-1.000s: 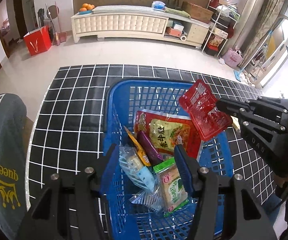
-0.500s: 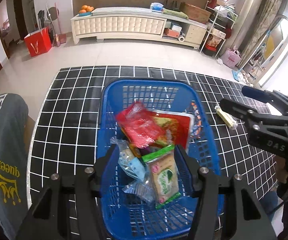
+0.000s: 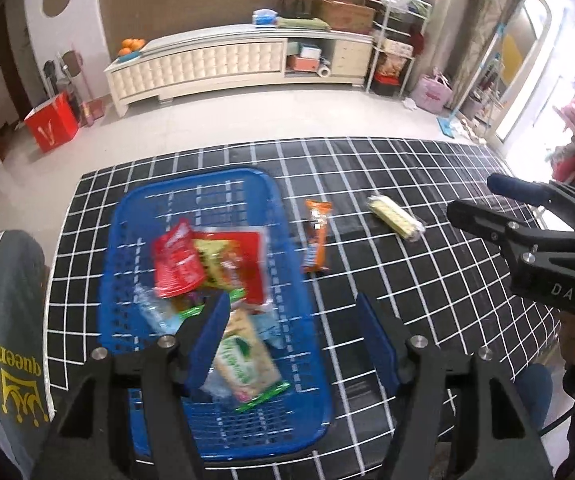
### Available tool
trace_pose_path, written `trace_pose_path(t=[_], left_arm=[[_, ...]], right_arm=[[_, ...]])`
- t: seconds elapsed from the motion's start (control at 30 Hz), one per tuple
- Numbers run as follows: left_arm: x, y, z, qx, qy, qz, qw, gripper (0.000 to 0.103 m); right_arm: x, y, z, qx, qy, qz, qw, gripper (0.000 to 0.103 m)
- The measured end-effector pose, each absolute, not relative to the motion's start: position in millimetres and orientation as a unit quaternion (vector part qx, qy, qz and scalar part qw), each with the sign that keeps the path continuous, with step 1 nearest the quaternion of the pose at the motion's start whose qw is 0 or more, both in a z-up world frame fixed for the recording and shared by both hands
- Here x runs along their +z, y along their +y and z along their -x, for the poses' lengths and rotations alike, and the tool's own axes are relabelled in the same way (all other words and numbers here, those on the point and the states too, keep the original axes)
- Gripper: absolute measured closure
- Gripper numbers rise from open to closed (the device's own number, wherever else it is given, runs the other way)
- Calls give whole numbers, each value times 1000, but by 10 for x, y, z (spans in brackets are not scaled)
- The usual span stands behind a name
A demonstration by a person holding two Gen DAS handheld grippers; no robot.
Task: Organize snacks
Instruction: 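Move both tools back over the orange bar and white cracker pack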
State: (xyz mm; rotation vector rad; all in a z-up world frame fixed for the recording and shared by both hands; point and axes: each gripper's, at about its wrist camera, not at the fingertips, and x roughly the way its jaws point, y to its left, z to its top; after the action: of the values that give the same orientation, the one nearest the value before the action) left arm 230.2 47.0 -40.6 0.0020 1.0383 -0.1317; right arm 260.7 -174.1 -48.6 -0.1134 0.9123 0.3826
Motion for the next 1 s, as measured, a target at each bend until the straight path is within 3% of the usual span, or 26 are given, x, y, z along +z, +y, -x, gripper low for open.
trace_pose_path(t=[0.43,1.0], left_arm=[[-728,-419,-2523,-85,513,-31,854,33],[-1226,-695,-2878,-37,473,-4,880,33]], right_arm=[[-868,-2398,-2673,164,471,33,866,24],[-1558,-2702,-3024,169,505,4,846,24]])
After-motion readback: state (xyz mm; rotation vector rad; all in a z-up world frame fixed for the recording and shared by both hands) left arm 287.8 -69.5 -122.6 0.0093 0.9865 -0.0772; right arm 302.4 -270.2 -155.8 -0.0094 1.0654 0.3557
